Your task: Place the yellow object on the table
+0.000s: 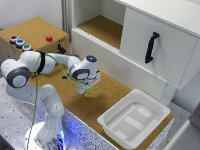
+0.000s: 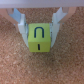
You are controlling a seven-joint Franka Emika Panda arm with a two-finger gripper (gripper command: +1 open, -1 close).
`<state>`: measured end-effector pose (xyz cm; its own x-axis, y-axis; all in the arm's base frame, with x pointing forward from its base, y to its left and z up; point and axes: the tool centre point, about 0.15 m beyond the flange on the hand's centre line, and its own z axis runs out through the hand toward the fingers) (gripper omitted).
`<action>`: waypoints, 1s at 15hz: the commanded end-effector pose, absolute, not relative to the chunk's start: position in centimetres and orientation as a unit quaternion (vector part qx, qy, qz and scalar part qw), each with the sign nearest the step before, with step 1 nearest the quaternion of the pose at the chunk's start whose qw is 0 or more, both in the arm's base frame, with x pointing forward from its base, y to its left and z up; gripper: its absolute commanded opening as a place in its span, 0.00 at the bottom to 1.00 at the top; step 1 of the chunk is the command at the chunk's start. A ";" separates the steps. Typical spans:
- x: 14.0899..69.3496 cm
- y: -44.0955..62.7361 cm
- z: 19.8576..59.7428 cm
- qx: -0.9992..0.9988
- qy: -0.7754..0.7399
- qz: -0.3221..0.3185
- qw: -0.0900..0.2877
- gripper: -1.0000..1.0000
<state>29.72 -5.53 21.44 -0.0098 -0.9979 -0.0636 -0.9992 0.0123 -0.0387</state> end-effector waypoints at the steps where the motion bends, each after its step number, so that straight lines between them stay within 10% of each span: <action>1: 31.9 -6.3 20.3 -0.724 0.686 0.032 0.059 1.00; 15: 28.7 -2.7 28.4 -0.787 0.616 -0.008 0.041 1.00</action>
<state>30.40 -4.71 23.41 0.1137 -0.9911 -0.0687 -0.9904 -0.1076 -0.0866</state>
